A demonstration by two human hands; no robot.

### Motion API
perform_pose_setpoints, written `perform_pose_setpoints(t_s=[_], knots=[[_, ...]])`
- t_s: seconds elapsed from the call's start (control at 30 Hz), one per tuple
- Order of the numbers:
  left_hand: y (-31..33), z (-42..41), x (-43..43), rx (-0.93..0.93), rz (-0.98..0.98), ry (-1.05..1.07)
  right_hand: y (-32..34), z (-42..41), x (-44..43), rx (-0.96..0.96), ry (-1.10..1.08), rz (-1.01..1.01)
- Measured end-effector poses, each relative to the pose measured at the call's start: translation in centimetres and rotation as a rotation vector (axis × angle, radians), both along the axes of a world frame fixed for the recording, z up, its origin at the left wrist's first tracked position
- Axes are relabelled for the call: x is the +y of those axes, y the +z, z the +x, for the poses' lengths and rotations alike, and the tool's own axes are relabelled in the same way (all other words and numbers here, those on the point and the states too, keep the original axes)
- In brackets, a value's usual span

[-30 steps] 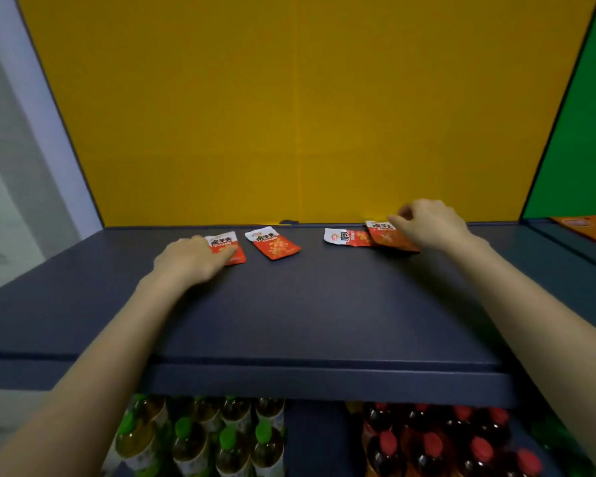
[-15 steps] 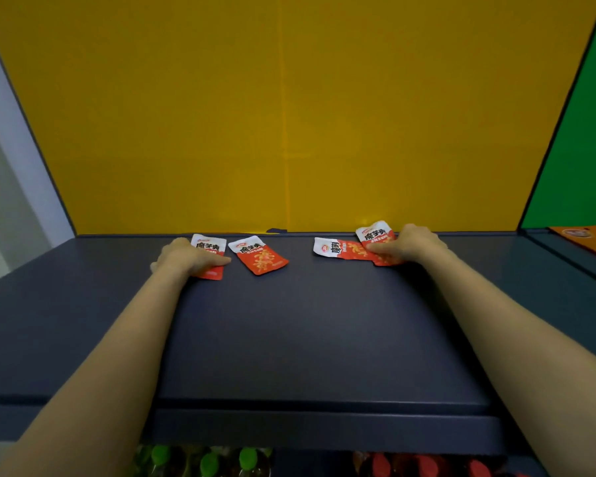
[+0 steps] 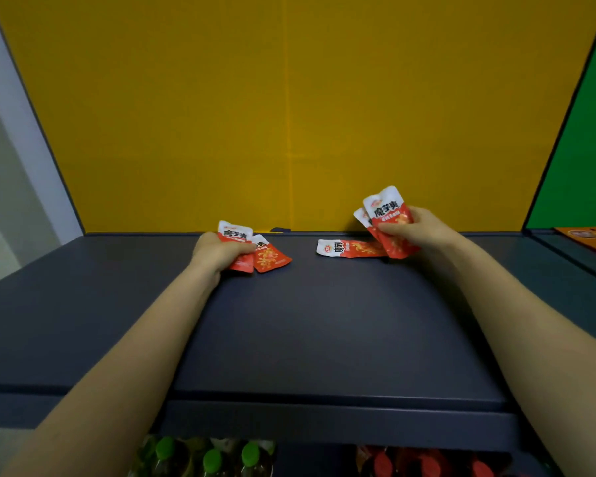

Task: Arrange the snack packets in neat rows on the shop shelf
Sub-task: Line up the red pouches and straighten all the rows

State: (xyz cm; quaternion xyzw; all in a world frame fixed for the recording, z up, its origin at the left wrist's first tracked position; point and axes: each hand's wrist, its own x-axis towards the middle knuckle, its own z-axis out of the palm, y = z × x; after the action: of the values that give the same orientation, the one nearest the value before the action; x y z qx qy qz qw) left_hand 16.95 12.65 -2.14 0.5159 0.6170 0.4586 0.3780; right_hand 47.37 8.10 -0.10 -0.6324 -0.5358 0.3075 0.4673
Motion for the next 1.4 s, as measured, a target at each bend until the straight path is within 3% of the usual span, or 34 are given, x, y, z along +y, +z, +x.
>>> perform_pose_setpoints(t_s=[0.1, 0.2, 0.27, 0.6, 0.77, 0.97, 1.03, 1.2, 1.4], knots=[[-0.4, 1.0, 0.7, 0.213, -0.041, 0.011, -0.2, -1.6, 0.6, 0.052, 0.128, -0.034], [-0.6, 2.1, 0.8, 0.571, -0.110, 0.050, -1.3, -2.0, 1.4, -0.110, 0.175, -0.122], [-0.5, 2.7, 0.8, 0.665, -0.117, 0.091, -1.6, -1.8, 1.7, -0.163, 0.199, -0.164], [0.0, 4.6, 2.5, 0.250, -0.114, 0.062, -1.5, -1.4, 1.9, -0.377, 0.094, -0.142], [0.1, 4.1, 1.8, 0.075, -0.005, -0.034, -1.0, -1.6, 1.1, -0.259, 0.190, -0.212], [1.3, 5.2, -0.4, -0.103, 0.118, -0.272, -0.8, -2.1, -1.0, -0.212, 0.142, -0.125], [1.9, 5.9, -1.3, -0.140, 0.158, -0.302, -0.2, -2.2, -2.5, -0.220, 0.044, -0.043], [3.3, 7.8, -4.3, -0.283, 0.213, -0.358, 1.3, -1.5, -9.8, -0.029, -0.183, 0.124], [4.3, 11.2, -12.0, -0.374, 0.249, -0.738, 1.1, 0.5, -23.2, 0.172, -0.406, 0.277]])
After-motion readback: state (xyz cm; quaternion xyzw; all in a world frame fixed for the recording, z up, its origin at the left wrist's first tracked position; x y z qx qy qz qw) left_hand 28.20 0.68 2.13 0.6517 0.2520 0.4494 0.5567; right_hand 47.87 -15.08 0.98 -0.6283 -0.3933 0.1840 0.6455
